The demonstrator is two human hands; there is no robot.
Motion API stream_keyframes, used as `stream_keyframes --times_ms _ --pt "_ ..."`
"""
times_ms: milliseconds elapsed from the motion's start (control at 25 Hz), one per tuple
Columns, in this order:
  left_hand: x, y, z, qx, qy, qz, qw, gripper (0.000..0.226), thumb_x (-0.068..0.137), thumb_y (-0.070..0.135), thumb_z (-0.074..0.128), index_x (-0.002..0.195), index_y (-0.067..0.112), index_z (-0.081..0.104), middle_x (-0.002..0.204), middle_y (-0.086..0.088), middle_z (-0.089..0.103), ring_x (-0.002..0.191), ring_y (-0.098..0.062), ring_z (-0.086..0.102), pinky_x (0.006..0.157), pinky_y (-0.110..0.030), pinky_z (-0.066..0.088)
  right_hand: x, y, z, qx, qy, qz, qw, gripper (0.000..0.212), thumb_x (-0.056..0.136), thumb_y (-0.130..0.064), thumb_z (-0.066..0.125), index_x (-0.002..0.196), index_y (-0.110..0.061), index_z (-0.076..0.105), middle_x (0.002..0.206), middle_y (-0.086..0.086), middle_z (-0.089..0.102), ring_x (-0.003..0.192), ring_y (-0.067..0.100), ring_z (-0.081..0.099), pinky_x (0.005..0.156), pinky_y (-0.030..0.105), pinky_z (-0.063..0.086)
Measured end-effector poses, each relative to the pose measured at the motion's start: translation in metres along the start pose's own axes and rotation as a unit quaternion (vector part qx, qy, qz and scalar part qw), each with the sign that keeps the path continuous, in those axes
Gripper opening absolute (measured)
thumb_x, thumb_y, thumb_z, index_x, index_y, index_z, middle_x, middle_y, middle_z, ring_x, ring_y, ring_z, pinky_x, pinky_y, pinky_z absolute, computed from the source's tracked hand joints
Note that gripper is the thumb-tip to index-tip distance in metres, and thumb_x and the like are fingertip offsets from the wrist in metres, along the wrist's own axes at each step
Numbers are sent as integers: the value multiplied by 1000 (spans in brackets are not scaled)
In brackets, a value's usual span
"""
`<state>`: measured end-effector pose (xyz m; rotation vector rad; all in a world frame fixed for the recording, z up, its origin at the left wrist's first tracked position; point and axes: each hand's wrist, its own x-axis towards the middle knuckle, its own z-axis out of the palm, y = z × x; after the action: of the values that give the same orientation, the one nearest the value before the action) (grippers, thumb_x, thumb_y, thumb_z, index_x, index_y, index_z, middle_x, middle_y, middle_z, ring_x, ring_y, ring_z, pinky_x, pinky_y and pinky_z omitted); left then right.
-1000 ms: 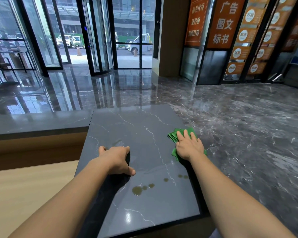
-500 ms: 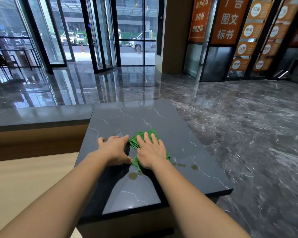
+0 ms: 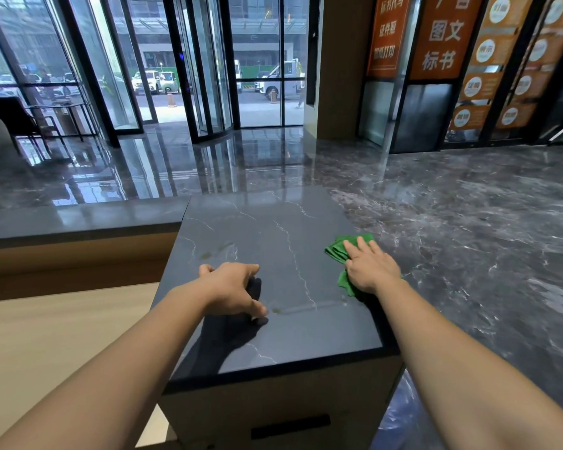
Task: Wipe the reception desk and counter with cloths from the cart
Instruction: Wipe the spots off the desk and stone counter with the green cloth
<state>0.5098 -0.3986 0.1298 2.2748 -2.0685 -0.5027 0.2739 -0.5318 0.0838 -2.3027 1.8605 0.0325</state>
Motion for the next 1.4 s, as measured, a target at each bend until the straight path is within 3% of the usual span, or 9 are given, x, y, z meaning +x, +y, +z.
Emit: stream_keyframes --times_ms 200,360,560,640,760,920,1200,1400 --pt "-14 2 5 20 -36 0 999 109 65 63 75 152 25 21 148 4 42 138 -24 34 107 -39 14 -8 -15 3 3 9 48 999 61 100 -20 27 155 -27 4 163 2 -7 150 28 -4 120 47 6" --pt "-21 2 12 61 -26 2 998 104 66 65 73 149 24 26 139 2 49 132 -24 38 104 -41 19 -28 -48 8 4 17 51 999 62 98 -21 27 156 -24 4 163 3 -7 150 28 -5 120 47 4" --pt "-25 3 14 58 -25 -12 998 114 67 64 74 153 22 12 144 -1 45 135 -26 34 104 -41 19 -65 -111 21 31 26 -30 999 60 98 -24 27 155 -24 9 163 3 -4 150 28 -5 120 48 3" --pt "-24 3 15 57 -24 -16 998 112 67 64 74 152 23 14 144 0 46 134 -25 37 103 -41 19 -77 -128 26 28 26 -74 997 59 100 -27 29 155 -24 9 163 3 -3 150 28 -5 120 48 3" --pt "-24 4 15 47 -28 -13 998 103 68 61 75 149 26 22 142 1 48 132 -25 40 103 -42 18 -81 -130 30 12 25 -119 992 59 101 -29 30 155 -25 6 163 3 -4 150 27 -4 120 47 3" --pt "-24 3 15 40 -37 -24 998 106 70 61 73 152 26 17 150 2 40 138 -27 34 109 -45 14 -73 -100 27 4 29 -146 989 56 102 -29 27 155 -28 8 163 0 -2 150 23 -2 120 44 5" --pt "-20 2 16 37 -52 -24 998 96 71 60 73 148 26 26 150 3 40 137 -28 36 107 -47 15 -53 -7 11 -9 20 -30 999 57 101 -25 24 155 -29 8 164 -1 -2 150 21 0 121 43 9" --pt "-15 -2 16 35 -57 -16 998 100 72 59 73 151 25 21 152 5 37 139 -27 34 109 -46 17 -62 -30 11 10 30 32 999 60 99 -21 29 155 -25 8 163 3 -3 150 27 -2 120 45 6"
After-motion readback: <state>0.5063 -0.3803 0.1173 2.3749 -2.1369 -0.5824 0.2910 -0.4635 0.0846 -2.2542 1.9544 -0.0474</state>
